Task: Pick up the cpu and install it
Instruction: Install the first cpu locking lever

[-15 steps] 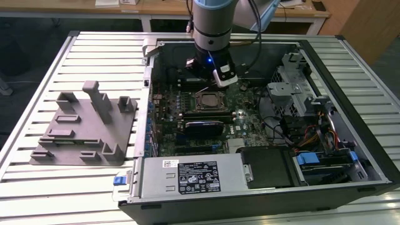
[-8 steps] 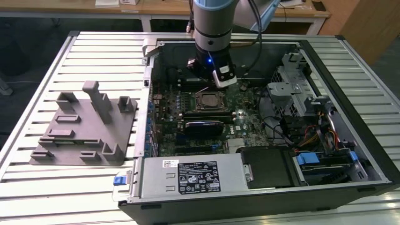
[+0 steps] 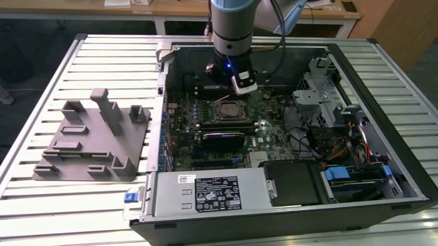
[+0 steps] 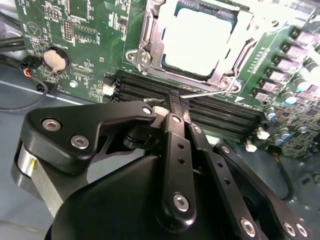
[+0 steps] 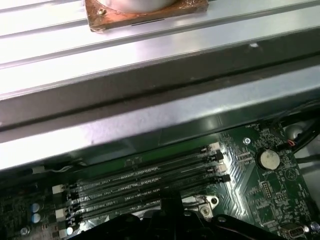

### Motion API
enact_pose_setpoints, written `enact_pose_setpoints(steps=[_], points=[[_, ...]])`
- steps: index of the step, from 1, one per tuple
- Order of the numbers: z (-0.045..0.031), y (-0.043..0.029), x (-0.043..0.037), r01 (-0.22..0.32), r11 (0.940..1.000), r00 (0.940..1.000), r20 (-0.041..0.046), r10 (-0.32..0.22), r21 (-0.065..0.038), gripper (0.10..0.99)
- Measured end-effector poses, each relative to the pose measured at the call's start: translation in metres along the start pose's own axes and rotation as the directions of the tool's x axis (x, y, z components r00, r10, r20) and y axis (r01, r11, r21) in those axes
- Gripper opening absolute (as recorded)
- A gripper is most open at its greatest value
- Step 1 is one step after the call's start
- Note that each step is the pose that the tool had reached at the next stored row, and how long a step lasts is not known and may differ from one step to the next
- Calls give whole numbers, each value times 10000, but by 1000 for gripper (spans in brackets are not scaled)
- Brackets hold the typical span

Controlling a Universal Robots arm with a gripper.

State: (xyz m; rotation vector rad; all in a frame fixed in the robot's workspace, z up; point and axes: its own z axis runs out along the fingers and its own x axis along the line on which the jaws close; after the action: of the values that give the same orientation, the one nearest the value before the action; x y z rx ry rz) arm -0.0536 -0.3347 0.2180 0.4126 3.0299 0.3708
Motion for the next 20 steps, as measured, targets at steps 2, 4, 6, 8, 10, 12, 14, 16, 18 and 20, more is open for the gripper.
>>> enact_pose_setpoints(steps=[2, 4, 6, 8, 10, 12, 14, 16, 18, 20], points=[[22, 19, 7, -21, 10000, 10000, 31, 21, 76, 106], [42, 25, 10, -36, 9999, 10000, 60, 35, 144, 106], [63, 29, 14, -54, 9998, 9999, 93, 52, 216, 106], [74, 36, 16, -75, 9995, 9999, 139, 71, 320, 106], [83, 38, 18, -120, 9991, 9997, 201, 112, 419, 106], [92, 39, 19, -180, 9988, 9995, 251, 169, 449, 106], [100, 40, 20, -281, 9985, 9992, 302, 268, 461, 106], [109, 44, 22, -437, 9980, 9985, 359, 421, 459, 106], [118, 51, 25, -597, 9972, 9975, 414, 578, 459, 106], [132, 56, 27, -725, 9964, 9964, 468, 703, 451, 106]])
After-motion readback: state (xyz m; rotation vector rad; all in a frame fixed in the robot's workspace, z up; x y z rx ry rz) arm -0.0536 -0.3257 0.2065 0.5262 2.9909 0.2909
